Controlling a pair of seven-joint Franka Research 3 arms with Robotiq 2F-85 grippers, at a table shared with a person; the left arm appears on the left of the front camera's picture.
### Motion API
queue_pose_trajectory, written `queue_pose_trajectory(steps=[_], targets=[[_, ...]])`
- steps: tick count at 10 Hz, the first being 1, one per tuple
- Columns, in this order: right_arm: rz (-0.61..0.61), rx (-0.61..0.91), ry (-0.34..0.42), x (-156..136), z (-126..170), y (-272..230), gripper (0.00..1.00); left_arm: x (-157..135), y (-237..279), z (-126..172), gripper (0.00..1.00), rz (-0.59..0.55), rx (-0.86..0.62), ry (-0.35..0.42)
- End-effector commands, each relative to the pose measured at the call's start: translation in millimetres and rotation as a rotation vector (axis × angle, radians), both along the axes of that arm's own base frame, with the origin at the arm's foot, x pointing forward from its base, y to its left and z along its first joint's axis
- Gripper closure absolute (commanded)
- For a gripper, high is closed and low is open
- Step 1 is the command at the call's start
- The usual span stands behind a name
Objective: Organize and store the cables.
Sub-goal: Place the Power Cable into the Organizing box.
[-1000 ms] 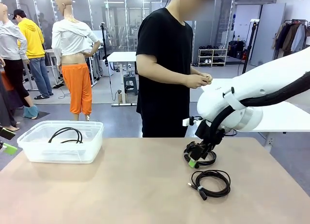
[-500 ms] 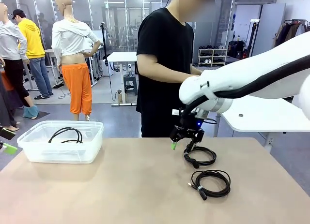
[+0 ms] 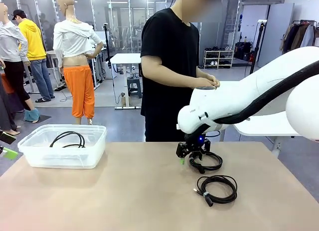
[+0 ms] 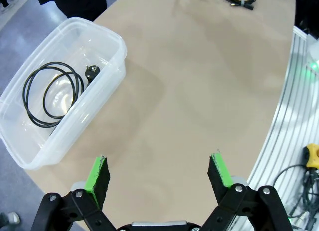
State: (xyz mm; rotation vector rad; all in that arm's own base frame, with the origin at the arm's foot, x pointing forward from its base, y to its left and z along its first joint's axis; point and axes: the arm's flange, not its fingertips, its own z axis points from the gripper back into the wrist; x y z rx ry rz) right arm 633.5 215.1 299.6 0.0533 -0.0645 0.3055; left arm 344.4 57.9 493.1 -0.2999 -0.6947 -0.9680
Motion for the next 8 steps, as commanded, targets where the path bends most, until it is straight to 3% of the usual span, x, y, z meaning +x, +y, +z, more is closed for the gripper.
queue_pose_trajectory(steps=[1,2,3,4,5,6,8], targets=[[-0.032,-0.002,-0.018,1.5,-10.5,3.6,0.0,-2.2,-0.6,1.9,0.0,0.004,0.005,0.019],[-0.038,0.016,-0.014,1.4,-15.6,2.3,0.0,-2.2,-0.6,1.9,0.0,0.004,0.005,0.019],[-0.038,0.019,0.001,0.1,-20.9,1.4,0.12,-2.2,-0.6,1.9,0.0,0.004,0.005,0.019],[-0.038,0.008,-0.002,-1.5,-24.4,1.8,0.58,-2.2,-0.6,1.9,0.0,0.004,0.005,0.019],[-0.035,0.004,-0.018,-1.1,-23.6,1.2,0.7,-2.2,-0.6,1.9,0.0,0.004,0.005,0.019],[-0.038,0.005,-0.025,-0.2,-22.6,1.7,1.0,-2.2,-0.6,1.9,0.0,0.004,0.005,0.019],[-0.056,-0.014,-0.036,4.2,-20.4,1.5,1.0,-2.2,-0.6,1.9,0.0,0.004,0.005,0.019]])
